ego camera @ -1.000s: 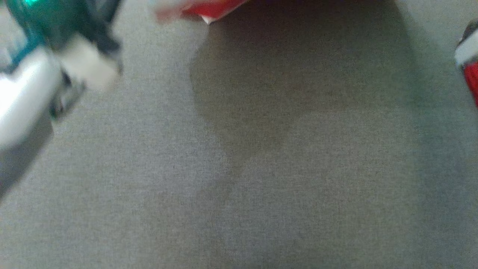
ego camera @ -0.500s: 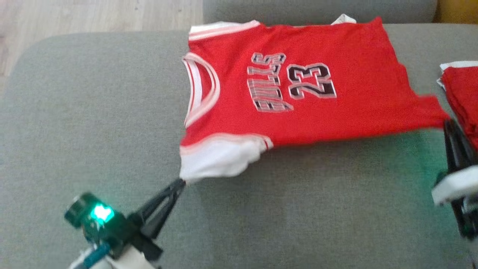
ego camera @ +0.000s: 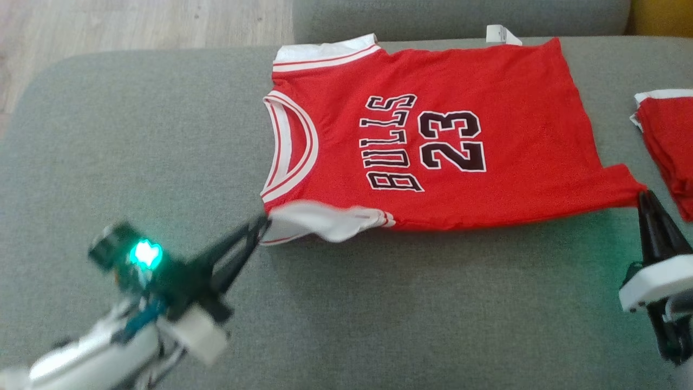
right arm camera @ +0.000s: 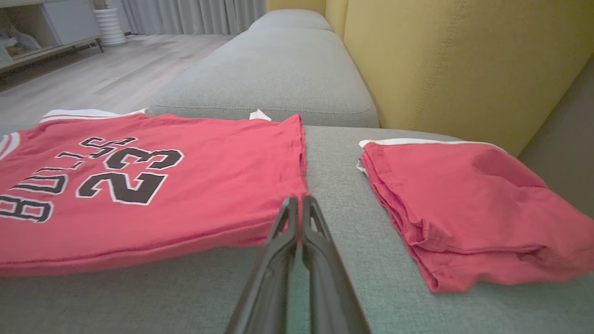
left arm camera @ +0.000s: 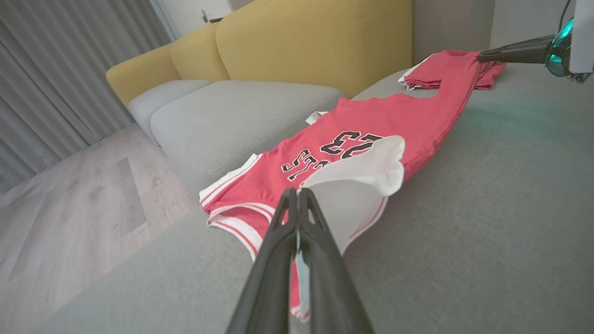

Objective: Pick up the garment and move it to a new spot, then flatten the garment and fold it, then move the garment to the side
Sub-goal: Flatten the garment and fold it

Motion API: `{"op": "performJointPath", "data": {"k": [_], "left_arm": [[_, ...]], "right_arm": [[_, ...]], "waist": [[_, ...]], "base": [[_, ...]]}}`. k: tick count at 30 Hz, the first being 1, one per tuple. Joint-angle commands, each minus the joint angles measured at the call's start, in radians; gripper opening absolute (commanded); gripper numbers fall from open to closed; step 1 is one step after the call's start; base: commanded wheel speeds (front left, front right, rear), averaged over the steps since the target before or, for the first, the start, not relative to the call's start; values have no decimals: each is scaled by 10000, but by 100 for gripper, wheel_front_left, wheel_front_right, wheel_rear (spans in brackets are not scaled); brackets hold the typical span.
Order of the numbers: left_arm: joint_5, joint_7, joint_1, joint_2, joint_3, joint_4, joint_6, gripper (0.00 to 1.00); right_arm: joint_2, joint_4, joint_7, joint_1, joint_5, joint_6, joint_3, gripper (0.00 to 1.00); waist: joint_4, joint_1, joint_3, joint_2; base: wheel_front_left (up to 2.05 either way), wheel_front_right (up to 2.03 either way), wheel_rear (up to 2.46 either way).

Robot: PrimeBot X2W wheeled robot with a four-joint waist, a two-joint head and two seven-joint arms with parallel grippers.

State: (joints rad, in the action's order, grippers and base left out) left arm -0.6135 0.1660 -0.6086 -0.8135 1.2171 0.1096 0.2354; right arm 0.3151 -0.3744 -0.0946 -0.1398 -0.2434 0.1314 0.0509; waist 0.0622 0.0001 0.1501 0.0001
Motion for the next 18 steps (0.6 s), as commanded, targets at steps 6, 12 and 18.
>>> {"op": "performJointPath", "data": {"k": [6, 12, 18], "left_arm": [[344, -73, -2466, 628, -855, -1661, -1229, 0], [635, 113, -3816, 1164, -1049, -3215, -1871, 0], [1122, 448, -5108, 1958, -1114, -5034, -2242, 0]], "right_arm": [[153, -218, 246, -1583, 217, -7, -296, 0], [201, -819, 330, -2749, 161, -7, -611, 0], [381, -1776, 272, -4003, 154, -7, -988, 0]], "waist": [[-256, -1, 534, -1], [-388, -1, 1028, -1], [-361, -1, 1576, -1]], "base": [[0, 0, 0], [0, 0, 0], [0, 0, 0]]}}
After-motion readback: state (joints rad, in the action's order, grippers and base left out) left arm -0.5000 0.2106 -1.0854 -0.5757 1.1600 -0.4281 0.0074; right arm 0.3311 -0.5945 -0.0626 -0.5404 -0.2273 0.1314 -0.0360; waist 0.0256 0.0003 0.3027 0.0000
